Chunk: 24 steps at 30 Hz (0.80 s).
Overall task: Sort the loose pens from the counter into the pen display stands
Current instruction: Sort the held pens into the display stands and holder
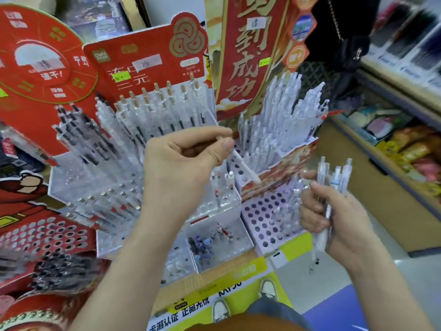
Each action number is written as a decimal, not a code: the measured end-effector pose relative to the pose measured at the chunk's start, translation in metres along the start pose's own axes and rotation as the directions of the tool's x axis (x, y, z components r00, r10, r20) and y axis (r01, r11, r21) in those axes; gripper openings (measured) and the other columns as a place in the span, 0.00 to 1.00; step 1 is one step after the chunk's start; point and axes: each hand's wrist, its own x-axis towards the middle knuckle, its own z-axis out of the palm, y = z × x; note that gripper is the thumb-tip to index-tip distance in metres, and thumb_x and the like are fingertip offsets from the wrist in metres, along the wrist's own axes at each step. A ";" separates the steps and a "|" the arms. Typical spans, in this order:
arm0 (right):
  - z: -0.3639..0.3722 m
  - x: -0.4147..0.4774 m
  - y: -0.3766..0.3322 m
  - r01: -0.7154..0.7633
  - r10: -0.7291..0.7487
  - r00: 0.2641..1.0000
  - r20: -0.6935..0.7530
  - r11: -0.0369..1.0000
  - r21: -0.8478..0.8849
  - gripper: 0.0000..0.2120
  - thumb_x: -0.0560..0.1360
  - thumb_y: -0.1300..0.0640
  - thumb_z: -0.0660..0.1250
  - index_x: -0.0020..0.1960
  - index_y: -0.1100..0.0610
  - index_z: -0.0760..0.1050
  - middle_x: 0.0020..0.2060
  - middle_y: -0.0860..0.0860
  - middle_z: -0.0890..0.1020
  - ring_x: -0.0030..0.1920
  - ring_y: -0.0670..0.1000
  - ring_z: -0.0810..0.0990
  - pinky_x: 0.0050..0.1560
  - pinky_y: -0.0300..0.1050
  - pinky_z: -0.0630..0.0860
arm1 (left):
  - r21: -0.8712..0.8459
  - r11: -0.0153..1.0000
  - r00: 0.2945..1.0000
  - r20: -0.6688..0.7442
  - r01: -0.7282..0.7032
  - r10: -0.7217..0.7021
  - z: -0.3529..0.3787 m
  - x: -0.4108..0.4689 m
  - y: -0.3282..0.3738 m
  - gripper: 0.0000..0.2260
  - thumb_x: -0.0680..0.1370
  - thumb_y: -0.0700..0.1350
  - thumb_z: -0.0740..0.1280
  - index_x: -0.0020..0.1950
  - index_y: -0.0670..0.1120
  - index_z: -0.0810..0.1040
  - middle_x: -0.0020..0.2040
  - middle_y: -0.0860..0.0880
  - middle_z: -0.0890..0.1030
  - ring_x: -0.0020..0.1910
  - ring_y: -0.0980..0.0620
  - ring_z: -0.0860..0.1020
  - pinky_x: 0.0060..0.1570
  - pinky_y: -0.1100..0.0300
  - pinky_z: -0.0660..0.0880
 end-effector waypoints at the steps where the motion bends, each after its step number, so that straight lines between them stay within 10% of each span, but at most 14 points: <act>1: -0.009 0.001 -0.005 0.001 0.000 1.000 -0.021 0.999 0.038 0.06 0.71 0.61 0.63 0.47 0.54 0.73 0.27 0.49 0.63 0.19 0.44 0.59 0.20 0.34 0.59 | 0.035 0.999 1.000 0.025 0.001 -0.002 0.013 -0.003 -0.003 0.06 0.71 0.39 0.74 0.43 0.49 0.84 0.36 0.52 0.85 0.36 0.55 0.81 0.39 0.64 0.78; 14: -0.076 0.031 -0.058 -0.002 0.000 0.999 -0.040 0.999 -0.042 0.17 0.79 0.66 0.56 0.62 0.50 0.72 0.34 0.51 0.71 0.23 0.45 0.63 0.20 0.34 0.62 | 0.367 0.928 0.996 0.022 0.067 -0.081 0.123 -0.010 -0.093 0.05 0.72 0.41 0.75 0.47 0.47 0.86 0.37 0.68 0.80 0.40 0.61 0.80 0.44 0.60 0.77; 24: -0.088 0.056 -0.055 -0.146 0.155 0.984 0.091 0.985 -0.093 0.17 0.73 0.60 0.63 0.62 0.55 0.71 0.32 0.52 0.71 0.22 0.44 0.63 0.19 0.34 0.61 | 0.465 0.882 0.996 -0.007 0.082 -0.089 0.148 -0.008 -0.138 0.06 0.71 0.41 0.75 0.47 0.45 0.86 0.42 0.53 0.85 0.42 0.61 0.78 0.46 0.69 0.74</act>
